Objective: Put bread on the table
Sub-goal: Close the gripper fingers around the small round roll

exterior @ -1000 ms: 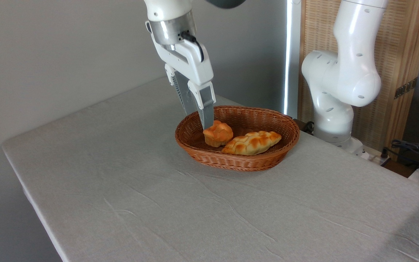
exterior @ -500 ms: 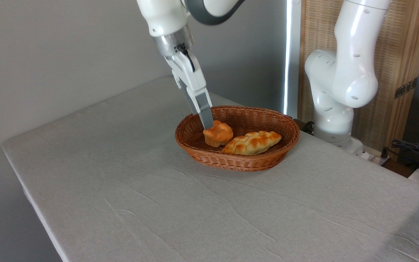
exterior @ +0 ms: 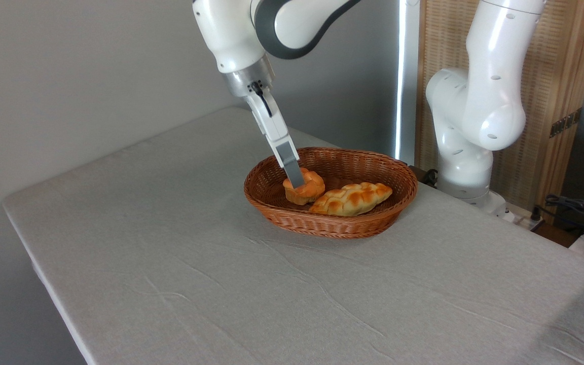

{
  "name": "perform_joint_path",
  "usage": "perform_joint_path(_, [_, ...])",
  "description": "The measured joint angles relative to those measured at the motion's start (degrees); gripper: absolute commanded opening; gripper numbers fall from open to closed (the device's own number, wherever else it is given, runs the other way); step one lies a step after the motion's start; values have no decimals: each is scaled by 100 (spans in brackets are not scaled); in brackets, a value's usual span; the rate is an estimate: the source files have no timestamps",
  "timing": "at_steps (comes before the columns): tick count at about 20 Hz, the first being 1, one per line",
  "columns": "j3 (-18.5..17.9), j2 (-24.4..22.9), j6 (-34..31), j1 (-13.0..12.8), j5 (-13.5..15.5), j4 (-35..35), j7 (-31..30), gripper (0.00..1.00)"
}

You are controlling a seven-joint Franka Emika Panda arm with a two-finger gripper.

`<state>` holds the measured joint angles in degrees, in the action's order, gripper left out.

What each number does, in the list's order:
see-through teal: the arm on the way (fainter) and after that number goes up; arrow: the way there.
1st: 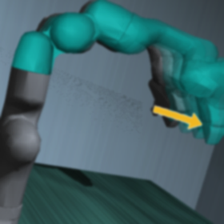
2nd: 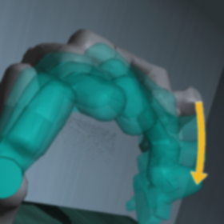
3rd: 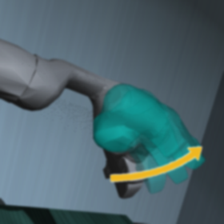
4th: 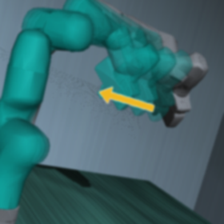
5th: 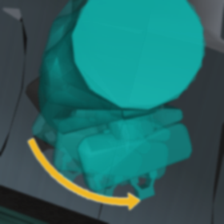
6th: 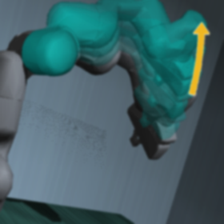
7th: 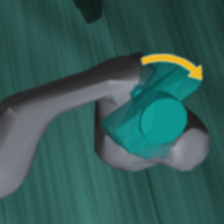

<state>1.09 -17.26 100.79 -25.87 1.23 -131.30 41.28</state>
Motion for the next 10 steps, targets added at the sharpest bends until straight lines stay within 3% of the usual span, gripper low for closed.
perform_joint_path(10, [0,88,508,2,0,-371,0,100])
